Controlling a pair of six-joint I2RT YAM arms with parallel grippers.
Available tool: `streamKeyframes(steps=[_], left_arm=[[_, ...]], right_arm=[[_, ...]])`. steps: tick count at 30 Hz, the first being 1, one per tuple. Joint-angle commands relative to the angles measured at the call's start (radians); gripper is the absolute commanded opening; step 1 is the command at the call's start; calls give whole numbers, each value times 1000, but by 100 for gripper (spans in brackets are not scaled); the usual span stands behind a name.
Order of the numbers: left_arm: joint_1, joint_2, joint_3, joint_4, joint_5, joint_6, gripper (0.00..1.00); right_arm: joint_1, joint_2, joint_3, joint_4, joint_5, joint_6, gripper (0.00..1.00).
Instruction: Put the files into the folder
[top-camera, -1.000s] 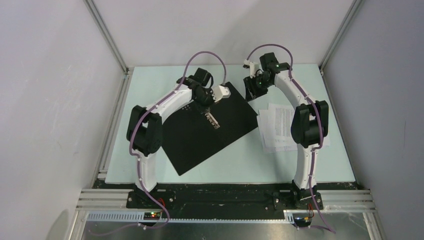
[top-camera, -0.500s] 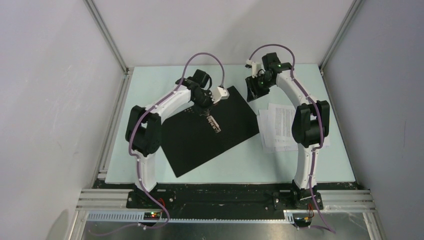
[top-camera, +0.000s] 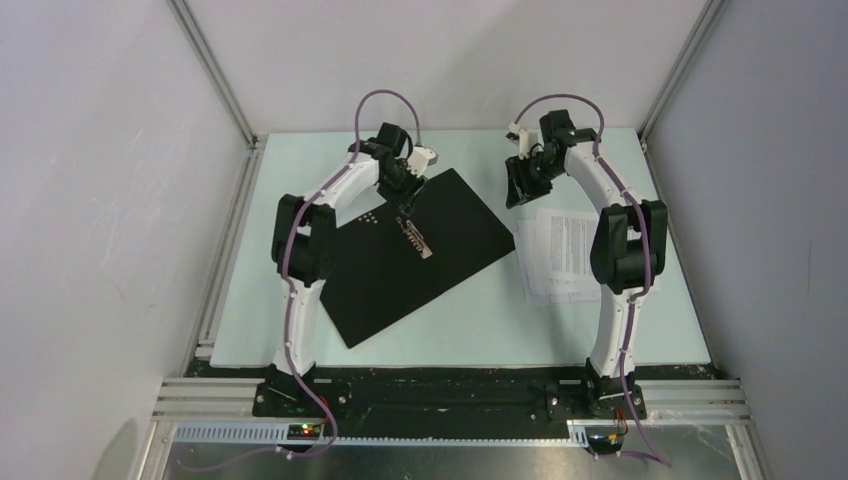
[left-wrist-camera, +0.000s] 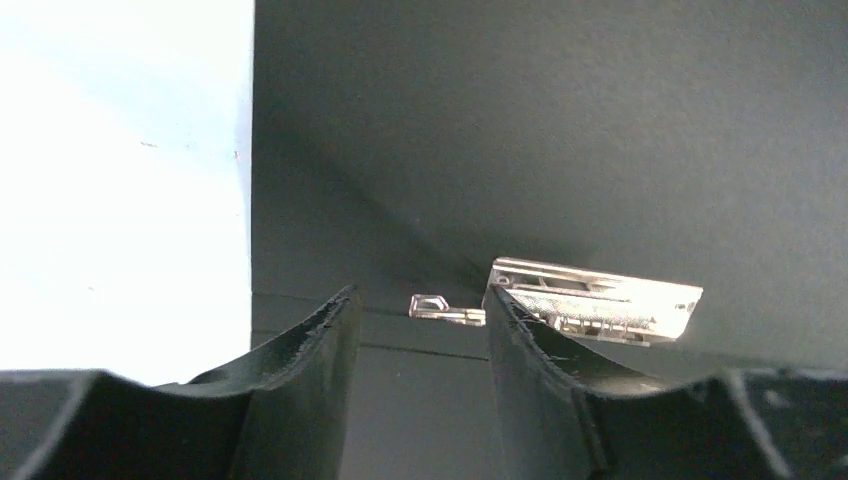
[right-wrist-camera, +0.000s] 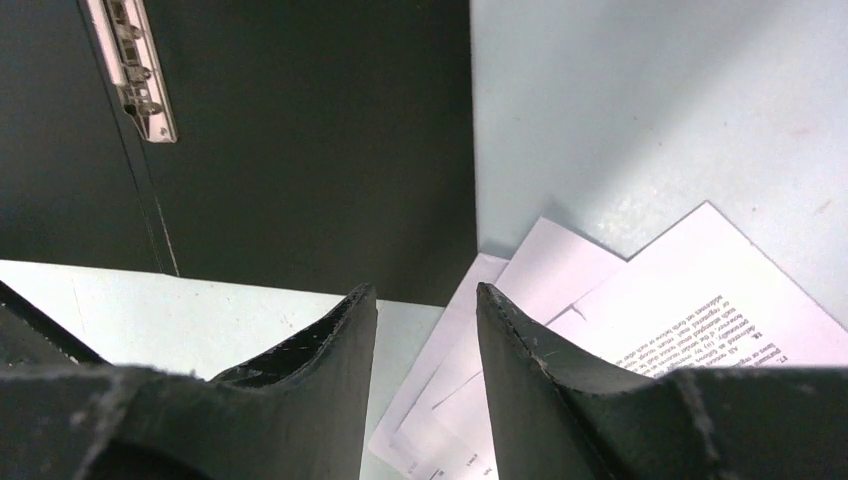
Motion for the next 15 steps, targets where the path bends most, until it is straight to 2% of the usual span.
streamKeyframes(steps=[1, 5, 8, 12, 13, 15], left_arm=[[31, 37, 69, 6, -15, -216, 56], [78, -5, 85, 7, 4, -313, 66], [113, -138, 63, 7, 6, -365, 74], [177, -379, -146, 6, -73, -514, 84], [195, -420, -258, 5, -92, -562, 94], [263, -532, -419, -1, -92, -629, 99]], right_arm=[[-14, -65, -23, -15, -13, 12, 46], [-14, -65, -16, -12, -7, 9, 47], [-14, -57, -4, -10, -3, 2, 48], [-12, -12, 54, -34, -2, -14, 50], [-11, 1, 91, -44, 4, -17, 51], [-10, 45, 160, -79, 5, -6, 51]])
